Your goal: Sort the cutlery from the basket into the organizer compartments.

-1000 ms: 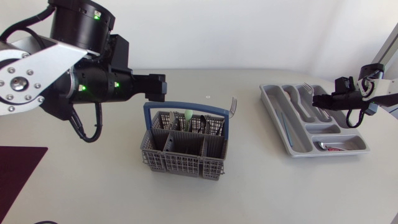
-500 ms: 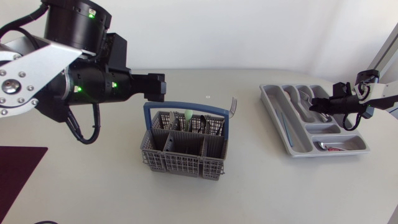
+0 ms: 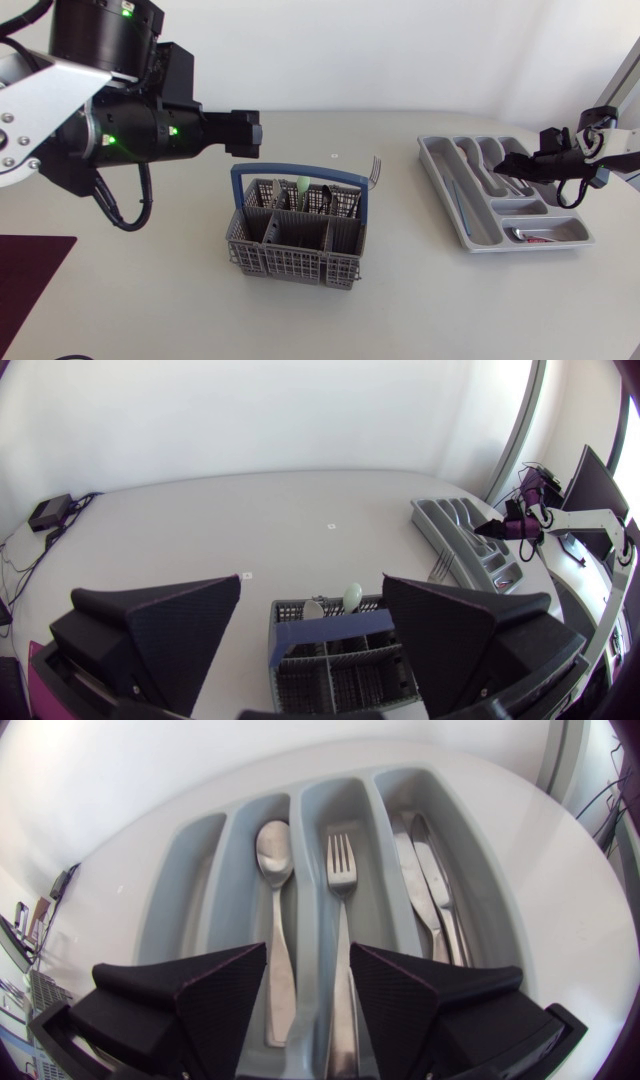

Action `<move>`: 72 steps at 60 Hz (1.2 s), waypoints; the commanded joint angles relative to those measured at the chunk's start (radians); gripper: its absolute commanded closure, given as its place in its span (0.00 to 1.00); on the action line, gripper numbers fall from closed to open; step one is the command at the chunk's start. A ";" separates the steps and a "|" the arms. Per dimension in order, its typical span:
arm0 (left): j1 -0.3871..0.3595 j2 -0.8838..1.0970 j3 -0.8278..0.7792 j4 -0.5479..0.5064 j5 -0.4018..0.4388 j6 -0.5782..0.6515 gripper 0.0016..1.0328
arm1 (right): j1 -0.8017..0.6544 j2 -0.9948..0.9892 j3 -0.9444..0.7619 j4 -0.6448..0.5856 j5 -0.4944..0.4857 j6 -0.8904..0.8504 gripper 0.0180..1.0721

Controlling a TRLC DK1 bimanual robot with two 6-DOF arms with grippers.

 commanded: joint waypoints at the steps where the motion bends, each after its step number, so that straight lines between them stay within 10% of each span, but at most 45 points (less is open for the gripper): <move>1: -0.002 -0.033 -0.021 -0.001 -0.012 0.022 0.05 | 0.016 -0.122 -0.066 0.011 0.016 -0.010 0.25; 34: 0.036 -0.130 -0.118 -0.001 -0.012 0.034 0.05 | 0.082 -0.308 -0.272 -0.006 0.201 -0.168 0.24; 72: 0.096 -0.277 -0.468 0.037 0.053 0.151 0.17 | 0.622 -0.856 -0.595 -0.147 0.163 -0.176 0.24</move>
